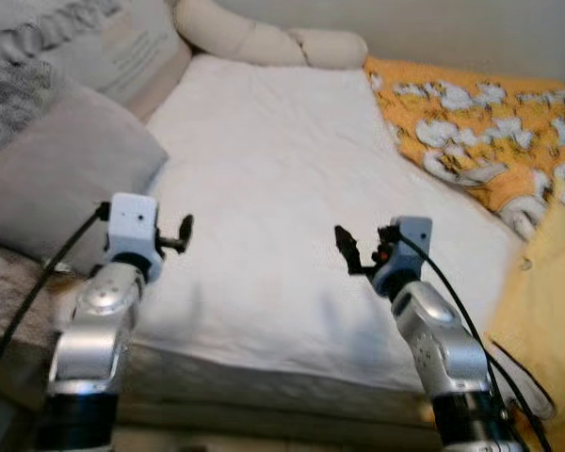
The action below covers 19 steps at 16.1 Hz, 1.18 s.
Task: Clean up the room
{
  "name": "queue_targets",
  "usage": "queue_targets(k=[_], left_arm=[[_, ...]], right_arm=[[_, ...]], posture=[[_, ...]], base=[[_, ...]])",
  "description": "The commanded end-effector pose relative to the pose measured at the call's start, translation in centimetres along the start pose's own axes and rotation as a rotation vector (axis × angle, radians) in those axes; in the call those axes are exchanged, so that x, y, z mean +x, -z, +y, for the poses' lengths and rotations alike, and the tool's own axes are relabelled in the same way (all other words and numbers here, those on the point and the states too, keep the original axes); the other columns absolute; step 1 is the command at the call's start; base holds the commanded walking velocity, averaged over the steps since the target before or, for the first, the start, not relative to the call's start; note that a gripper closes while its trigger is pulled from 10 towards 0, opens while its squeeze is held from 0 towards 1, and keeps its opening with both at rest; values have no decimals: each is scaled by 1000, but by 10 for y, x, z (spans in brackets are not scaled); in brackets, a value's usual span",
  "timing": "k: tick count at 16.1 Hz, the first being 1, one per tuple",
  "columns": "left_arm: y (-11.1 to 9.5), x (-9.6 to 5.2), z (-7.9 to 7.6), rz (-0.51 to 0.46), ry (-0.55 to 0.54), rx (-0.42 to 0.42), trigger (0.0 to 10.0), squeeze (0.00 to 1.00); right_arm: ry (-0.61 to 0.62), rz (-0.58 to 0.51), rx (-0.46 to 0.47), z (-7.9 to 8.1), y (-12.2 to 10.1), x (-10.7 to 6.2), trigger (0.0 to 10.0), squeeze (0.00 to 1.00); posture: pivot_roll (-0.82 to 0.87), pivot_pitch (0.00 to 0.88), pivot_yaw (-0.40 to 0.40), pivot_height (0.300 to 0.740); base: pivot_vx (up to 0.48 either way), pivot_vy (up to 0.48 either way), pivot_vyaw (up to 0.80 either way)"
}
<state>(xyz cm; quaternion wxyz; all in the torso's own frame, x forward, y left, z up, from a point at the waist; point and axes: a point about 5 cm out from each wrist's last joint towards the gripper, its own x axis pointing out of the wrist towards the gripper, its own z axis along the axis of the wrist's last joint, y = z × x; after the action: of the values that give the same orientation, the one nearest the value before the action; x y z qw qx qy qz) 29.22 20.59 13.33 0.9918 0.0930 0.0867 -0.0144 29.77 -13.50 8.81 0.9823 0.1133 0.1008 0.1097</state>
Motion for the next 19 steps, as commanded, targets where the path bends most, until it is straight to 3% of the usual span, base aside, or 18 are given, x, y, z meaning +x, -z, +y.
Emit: queue_targets(k=[1,7,14,19], left_arm=[[-8,1,-9,-22,31,17,10000,1000],[-12,-6,0,-18,26,55,10000,1000],[-2,-8,-13,8,39,6,10000,1000],[0,-6,-13,12,47,9,10000,1000]], right_arm=[[52,7,-9,-13,5,-4,10000,1000],[45,-16,19,-5,12,-4,10000,1000],[4,-36,18,4,8,-3,10000,1000],[7,-40,21,6,6,1,10000,1000]], posture=[[4,0,-30,740],[54,0,23,740],[6,0,17,740],[-4,0,19,740]], base=[[0,-480,0],[0,-480,0],[0,-480,0],[0,-480,800]])
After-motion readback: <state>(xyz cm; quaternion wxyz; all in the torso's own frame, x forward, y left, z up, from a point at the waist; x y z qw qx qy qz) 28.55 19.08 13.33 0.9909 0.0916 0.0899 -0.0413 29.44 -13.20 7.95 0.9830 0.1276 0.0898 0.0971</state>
